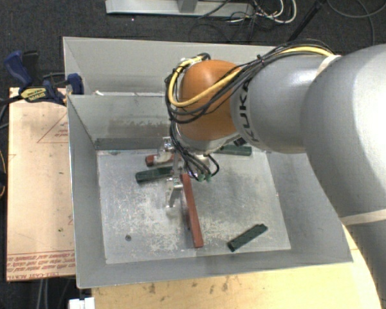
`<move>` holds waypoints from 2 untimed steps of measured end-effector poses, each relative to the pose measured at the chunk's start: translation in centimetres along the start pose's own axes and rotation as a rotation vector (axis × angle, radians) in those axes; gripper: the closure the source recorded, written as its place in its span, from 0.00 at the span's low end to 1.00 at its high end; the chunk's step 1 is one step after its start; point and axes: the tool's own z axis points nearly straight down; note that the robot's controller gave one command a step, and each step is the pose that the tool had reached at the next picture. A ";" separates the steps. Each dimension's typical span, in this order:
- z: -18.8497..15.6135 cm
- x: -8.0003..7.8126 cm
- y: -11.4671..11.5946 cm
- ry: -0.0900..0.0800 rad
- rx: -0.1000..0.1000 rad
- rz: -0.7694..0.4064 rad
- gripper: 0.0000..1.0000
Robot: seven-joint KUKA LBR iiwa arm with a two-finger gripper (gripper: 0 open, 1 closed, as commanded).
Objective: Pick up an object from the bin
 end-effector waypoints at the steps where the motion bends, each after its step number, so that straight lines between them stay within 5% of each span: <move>1: 1.6 -3.3 -3.8 0.001 0.000 -0.263 1.00; 2: 1.6 -3.3 -3.8 0.001 0.000 -0.263 1.00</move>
Offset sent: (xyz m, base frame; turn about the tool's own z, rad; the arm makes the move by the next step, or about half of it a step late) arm 0.0000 0.0000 0.0000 0.0000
